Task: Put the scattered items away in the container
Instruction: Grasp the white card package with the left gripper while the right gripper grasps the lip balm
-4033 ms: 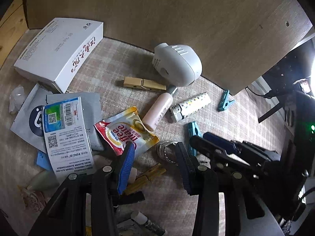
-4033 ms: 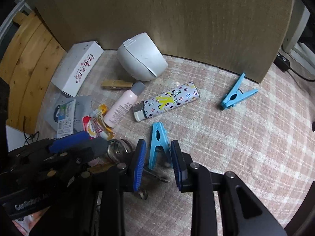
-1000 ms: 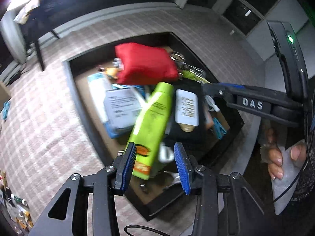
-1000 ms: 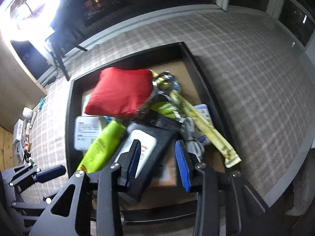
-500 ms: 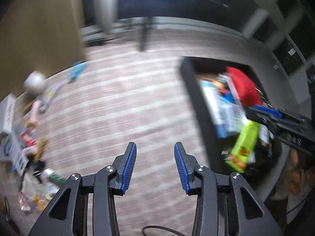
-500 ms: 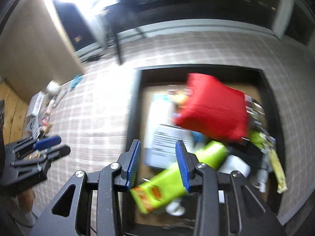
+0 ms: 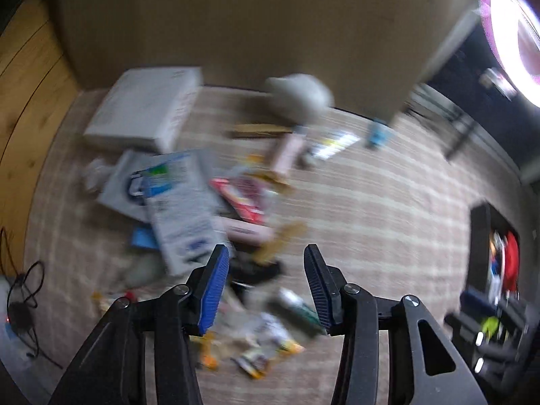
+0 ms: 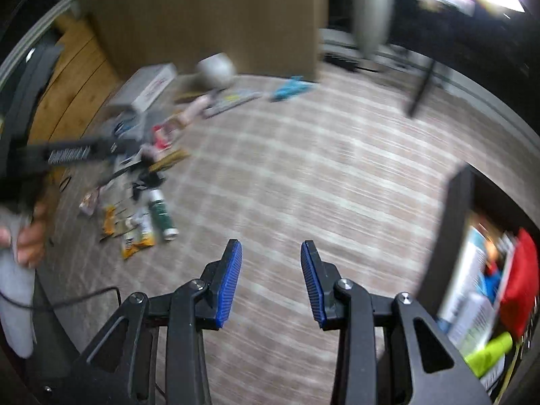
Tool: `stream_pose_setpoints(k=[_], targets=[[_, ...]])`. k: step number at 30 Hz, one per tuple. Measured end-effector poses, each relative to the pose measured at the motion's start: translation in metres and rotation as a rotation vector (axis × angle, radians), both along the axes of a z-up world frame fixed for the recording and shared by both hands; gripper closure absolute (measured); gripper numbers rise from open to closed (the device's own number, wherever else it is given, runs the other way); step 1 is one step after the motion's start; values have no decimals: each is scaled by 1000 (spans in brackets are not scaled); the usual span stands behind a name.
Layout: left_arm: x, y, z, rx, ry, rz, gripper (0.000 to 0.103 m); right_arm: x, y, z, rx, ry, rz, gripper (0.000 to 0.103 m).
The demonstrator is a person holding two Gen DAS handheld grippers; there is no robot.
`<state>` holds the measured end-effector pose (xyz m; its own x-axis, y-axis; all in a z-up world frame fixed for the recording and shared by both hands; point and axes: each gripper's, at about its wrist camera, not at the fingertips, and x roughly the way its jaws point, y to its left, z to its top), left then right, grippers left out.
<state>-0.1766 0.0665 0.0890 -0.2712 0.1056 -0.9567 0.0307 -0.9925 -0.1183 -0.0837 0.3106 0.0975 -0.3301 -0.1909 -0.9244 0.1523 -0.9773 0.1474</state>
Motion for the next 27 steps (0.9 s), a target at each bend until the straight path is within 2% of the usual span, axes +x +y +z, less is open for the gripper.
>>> stream_pose_setpoints(k=[6,11,22,27], targets=[[-23,-36,-23,18,-58,113,58,-17,-60,-19,-2,-35,125,67],[-33,-41,-37,11,-74,139,55,-28,-93,-36,8,-62,178,67],[-39,-32,-51,-26,-89,139,52,-42,-117,-53,38,-80,214,67],[-38,-23,-58,-64,-98,131,45,-42,-127,-58,66,-87,246,67]])
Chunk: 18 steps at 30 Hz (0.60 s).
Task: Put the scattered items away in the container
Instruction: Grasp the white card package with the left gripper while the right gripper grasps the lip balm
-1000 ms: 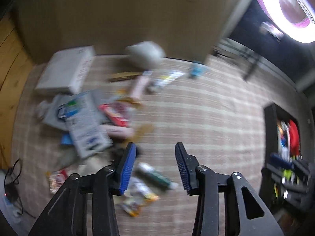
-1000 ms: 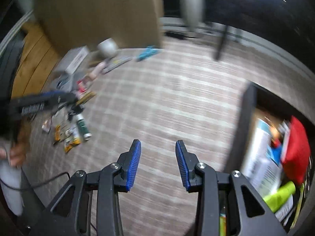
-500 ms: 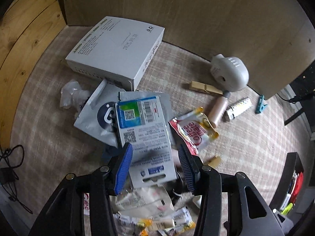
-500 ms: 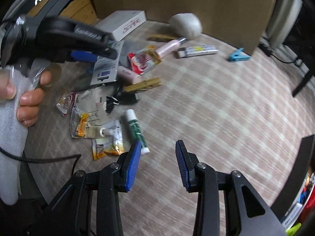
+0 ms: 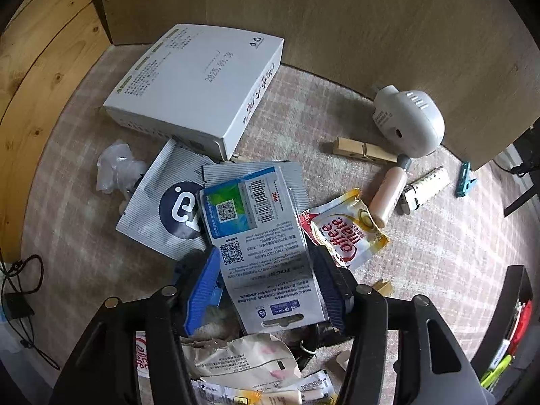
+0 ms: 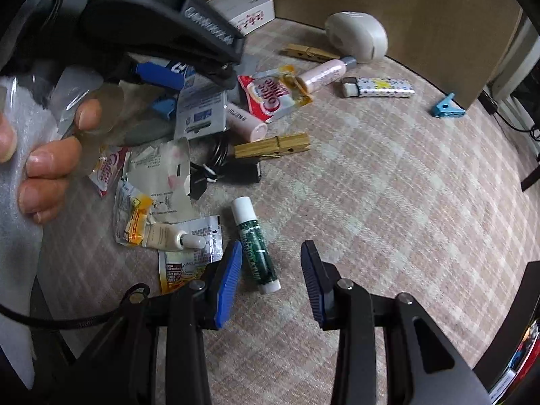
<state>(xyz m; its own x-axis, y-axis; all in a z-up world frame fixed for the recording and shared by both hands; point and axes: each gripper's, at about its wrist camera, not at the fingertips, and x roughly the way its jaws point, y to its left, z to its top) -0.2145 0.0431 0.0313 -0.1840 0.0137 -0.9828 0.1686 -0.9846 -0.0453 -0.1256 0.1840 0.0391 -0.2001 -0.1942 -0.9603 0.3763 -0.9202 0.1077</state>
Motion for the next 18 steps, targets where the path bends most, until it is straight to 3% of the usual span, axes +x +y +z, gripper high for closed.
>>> stream_pose_setpoints(k=[2,10,18], targets=[[-2,4,-5,-13,-9,-3,45,-1,-2,-2,9,-1,4,67],[1,13,-8,-23,12,-14,48,-5,-2,-13,15,-28,4,87],[9,10,-1,12,32,3,50,-10,16,-4,-18,-18,-51,87]])
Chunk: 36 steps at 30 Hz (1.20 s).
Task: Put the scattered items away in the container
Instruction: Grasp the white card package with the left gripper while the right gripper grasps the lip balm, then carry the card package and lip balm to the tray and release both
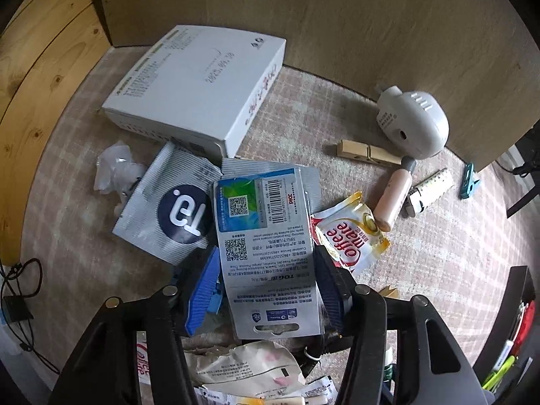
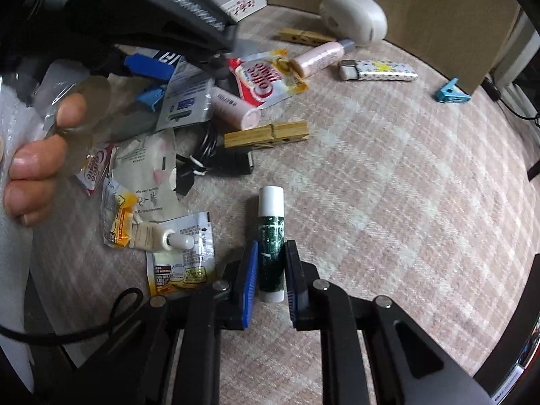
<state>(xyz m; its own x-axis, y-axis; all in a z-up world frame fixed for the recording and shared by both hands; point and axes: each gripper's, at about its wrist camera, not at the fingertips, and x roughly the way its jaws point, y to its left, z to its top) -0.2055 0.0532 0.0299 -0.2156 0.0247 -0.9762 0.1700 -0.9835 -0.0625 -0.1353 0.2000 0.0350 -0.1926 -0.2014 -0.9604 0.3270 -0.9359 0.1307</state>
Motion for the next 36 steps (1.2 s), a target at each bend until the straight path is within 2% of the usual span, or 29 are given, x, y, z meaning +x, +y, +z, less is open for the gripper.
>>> stream_pose_setpoints(k=[10,14,17,19,24,32,36], targets=[[20,29,28,-15,65,-70,50,0,40,35,-45,48,-76,87],[28,61,42,4,94,-123,50,13,68,49,-71,67,-130,87],[21,55,50,19,115,-185,50,28,86,60,-78,87,-176,87],[15,65,54,31,127,-227,50,35,98,64,-81,96,-210,87],[31,115,77,59,146,-342,50,49,131,63,-77,117,-302,87],[75,222,96,122,147,-552,49,99,221,80,-42,150,-469,87],[105,278,102,155,134,-665,49,137,277,84,-15,155,-592,87]])
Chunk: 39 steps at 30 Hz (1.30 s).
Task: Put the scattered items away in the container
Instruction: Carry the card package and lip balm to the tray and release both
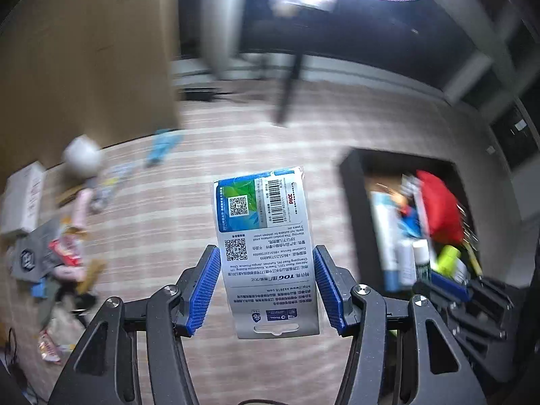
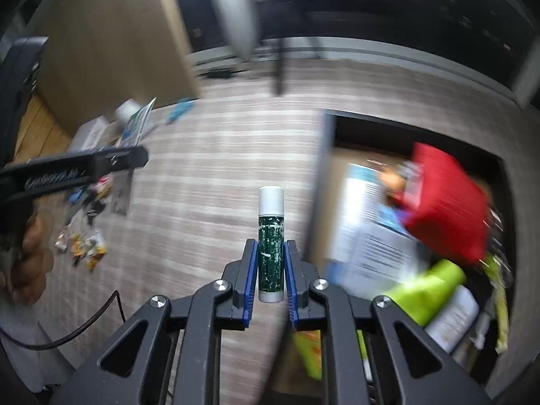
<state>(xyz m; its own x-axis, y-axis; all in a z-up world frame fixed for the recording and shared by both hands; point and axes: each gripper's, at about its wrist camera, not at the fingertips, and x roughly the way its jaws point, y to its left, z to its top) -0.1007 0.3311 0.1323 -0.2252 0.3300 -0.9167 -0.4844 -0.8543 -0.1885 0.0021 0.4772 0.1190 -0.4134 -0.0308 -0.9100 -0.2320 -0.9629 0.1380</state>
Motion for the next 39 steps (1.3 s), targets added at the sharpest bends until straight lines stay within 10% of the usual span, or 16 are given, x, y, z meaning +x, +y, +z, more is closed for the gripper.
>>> stream_pose_setpoints(k=[12,22,39], targets=[[103,125,7,-1,-21,-325,49,109,124,5,38,-26,-323,87],[142,154,7,-4,-44,-434,48,147,145,-1,50,-51,-414,87],[80,61,3,-24,-7,-224,47,96,91,12,38,-23,-263,73]])
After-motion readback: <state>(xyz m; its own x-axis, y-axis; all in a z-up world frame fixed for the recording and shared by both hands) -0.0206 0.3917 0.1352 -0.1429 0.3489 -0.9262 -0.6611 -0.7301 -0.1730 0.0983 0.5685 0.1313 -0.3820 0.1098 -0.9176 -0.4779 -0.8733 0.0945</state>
